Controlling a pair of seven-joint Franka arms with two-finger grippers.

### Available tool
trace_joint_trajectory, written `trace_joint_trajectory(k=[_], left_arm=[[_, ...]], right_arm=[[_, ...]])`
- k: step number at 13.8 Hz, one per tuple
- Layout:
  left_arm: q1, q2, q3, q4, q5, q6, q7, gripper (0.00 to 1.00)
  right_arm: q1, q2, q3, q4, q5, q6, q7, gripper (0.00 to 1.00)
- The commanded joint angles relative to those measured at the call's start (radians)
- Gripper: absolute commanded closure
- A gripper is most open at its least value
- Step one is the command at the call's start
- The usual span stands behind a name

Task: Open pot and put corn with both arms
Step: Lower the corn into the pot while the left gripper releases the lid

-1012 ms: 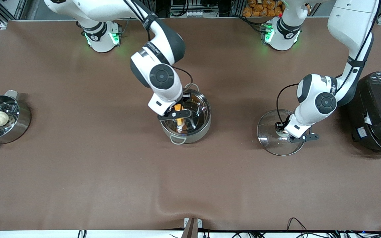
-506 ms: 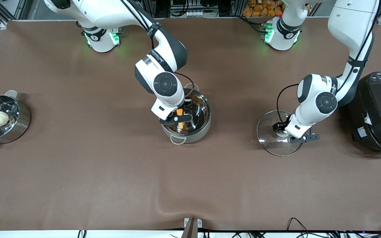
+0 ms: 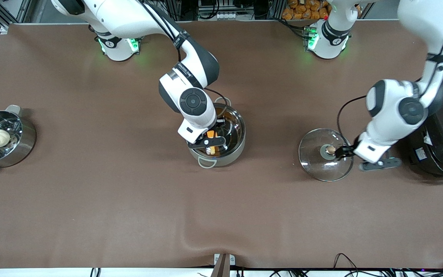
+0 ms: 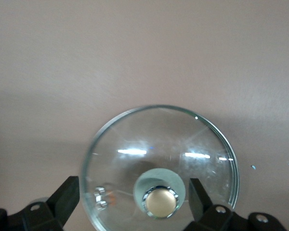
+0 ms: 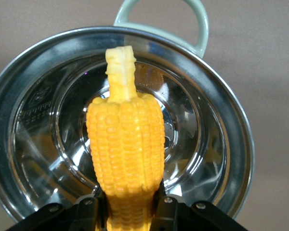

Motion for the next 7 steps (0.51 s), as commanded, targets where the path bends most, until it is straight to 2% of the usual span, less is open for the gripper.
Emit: trace_joint_trajectory(k=[1, 4, 7], left_arm=[[0.013, -0.046, -0.010, 0.138, 0.014, -0.198, 0.015, 0.00], [0.013, -0.046, -0.009, 0.339, 0.009, -0.433, 0.018, 0.00], [0.013, -0.063, -0.010, 0.488, 0.004, -0.639, 0.018, 0.00]], right_arm=[[0.004, 0.026, -0.001, 0.038, -0.004, -0.006, -0.001, 1.00], [0.015, 0.027, -0.001, 0.036, -0.005, -0.009, -0.001, 1.00], [0.021, 0.027, -0.001, 0.032, -0.004, -0.010, 0.001, 1.00]])
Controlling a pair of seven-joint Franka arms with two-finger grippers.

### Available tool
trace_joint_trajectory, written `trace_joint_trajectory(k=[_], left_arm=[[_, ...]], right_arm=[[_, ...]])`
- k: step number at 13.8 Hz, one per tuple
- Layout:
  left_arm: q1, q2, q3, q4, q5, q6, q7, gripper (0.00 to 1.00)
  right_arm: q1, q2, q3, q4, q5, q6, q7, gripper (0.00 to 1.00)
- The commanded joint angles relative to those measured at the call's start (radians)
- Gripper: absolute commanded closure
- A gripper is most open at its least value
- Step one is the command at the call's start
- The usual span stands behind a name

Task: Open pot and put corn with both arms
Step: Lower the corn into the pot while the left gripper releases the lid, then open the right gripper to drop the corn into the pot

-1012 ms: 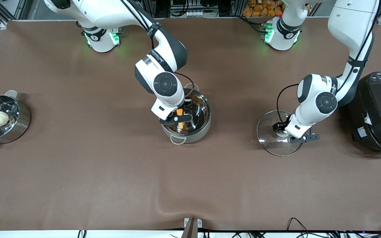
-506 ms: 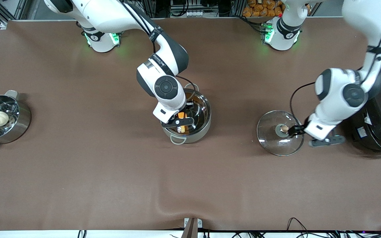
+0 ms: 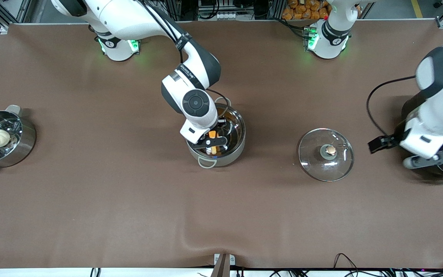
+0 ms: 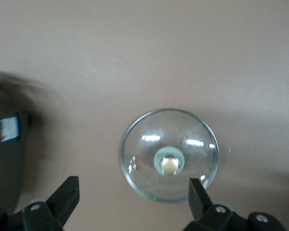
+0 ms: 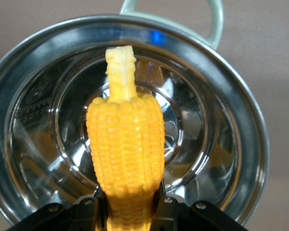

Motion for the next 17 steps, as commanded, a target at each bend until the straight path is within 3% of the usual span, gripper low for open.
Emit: trace_joint_trajectory(k=[1, 2, 3, 4, 7, 9, 14, 17], left_arm=[[0.015, -0.012, -0.008, 0.118, 0.004, -0.138, 0.016, 0.00], [0.021, -0.047, -0.007, 0.121, 0.001, -0.158, 0.016, 0.00], [0.021, -0.076, -0.005, 0.121, -0.002, -0.178, 0.016, 0.00], [0.023, -0.101, -0.004, 0.121, -0.002, -0.193, 0.016, 0.00], [0.084, -0.153, -0.014, 0.124, -0.009, -0.225, 0.069, 0.00], [0.086, -0.199, 0.024, 0.117, -0.069, -0.241, 0.097, 0.00], [0.079, -0.224, 0.048, 0.110, -0.077, -0.310, 0.119, 0.00], [0.047, -0.271, 0.082, 0.083, -0.078, -0.321, 0.125, 0.00]], right_arm=[[0.012, 0.016, -0.004, 0.030, -0.004, -0.015, 0.002, 1.00], [0.017, 0.015, -0.004, 0.028, -0.005, -0.015, 0.002, 0.95], [0.017, 0.015, -0.004, 0.028, -0.005, -0.017, 0.002, 0.55], [0.016, 0.015, -0.004, 0.028, -0.007, -0.017, 0.002, 0.01], [0.008, 0.009, -0.006, 0.028, -0.005, -0.018, 0.001, 0.00], [0.003, 0.006, -0.004, 0.030, -0.005, -0.018, 0.001, 0.00], [-0.004, -0.006, -0.012, 0.036, -0.005, -0.038, -0.001, 0.00], [-0.094, -0.040, -0.016, 0.039, 0.004, -0.058, -0.035, 0.00]])
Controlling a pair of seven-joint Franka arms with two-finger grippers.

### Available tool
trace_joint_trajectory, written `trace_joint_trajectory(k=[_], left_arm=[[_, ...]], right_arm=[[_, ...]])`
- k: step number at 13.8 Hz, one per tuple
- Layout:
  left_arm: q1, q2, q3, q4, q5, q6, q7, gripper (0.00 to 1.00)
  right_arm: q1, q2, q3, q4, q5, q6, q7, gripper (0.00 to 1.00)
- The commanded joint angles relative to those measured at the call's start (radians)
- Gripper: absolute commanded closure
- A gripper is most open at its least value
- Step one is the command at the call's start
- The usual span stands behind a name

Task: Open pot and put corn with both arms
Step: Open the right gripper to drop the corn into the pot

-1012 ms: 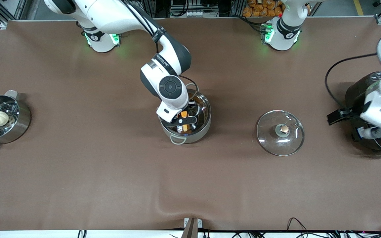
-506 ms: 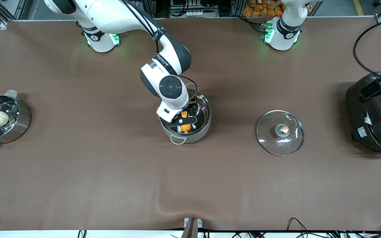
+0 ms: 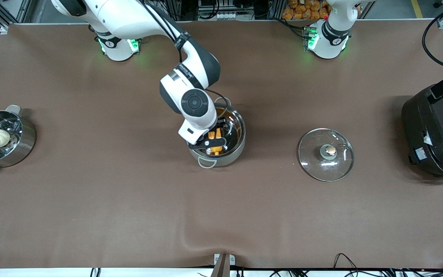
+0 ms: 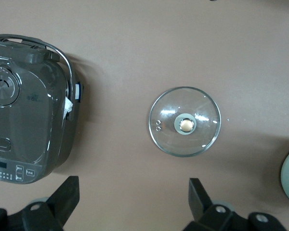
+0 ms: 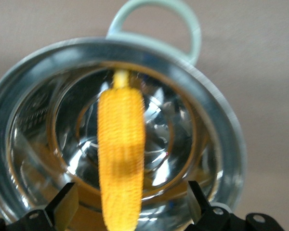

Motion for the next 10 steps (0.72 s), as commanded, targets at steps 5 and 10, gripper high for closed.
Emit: trace_joint_trajectory(k=[5, 10], left_arm=[[-0.062, -0.080, 0.071, -0.053, -0.043, -0.050, 0.029, 0.00], [-0.127, -0.081, 0.071, -0.070, -0.045, -0.039, -0.031, 0.00]], right_arm=[[-0.287, -0.102, 0.008, -0.006, 0.000, -0.140, -0.285, 0.00], [-0.500, -0.142, 0.004, -0.023, -0.121, -0.215, -0.495, 0.00]])
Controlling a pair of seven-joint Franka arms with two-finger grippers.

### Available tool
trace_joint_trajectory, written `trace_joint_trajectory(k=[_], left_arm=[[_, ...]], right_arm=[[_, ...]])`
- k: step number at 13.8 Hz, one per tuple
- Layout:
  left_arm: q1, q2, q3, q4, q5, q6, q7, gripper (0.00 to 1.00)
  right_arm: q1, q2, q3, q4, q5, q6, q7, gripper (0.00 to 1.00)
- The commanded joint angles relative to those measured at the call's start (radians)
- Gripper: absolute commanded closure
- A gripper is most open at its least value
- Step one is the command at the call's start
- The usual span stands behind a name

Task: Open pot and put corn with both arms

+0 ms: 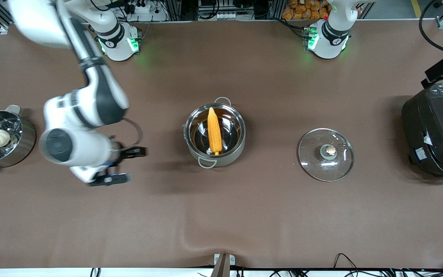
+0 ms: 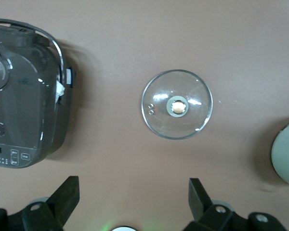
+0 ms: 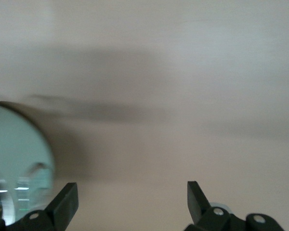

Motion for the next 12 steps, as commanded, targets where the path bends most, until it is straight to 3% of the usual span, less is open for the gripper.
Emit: trace_joint_trajectory(k=[1, 3, 5, 8, 12], left_arm=[[-0.029, -0.024, 0.012, -0.068, -0.017, 0.064, -0.025, 0.00], [-0.040, -0.029, 0.012, -0.114, -0.017, 0.124, -0.025, 0.00], [-0.043, -0.029, 0.013, -0.122, -0.016, 0.125, -0.028, 0.00], [-0.043, -0.029, 0.012, -0.145, -0.016, 0.136, -0.025, 0.00], [-0.064, -0.030, 0.006, -0.137, -0.013, 0.098, 0.007, 0.00]], right_arm=[[-0.068, -0.049, 0.010, -0.040, -0.050, -0.010, -0.049, 0.00], [-0.125, -0.081, 0.004, -0.043, -0.037, -0.015, -0.073, 0.00], [-0.113, -0.168, -0.049, -0.142, -0.034, -0.004, -0.191, 0.00], [-0.108, -0.343, -0.066, -0.274, -0.034, -0.027, -0.236, 0.00], [-0.126, -0.455, -0.099, -0.259, -0.037, -0.112, -0.226, 0.00]])
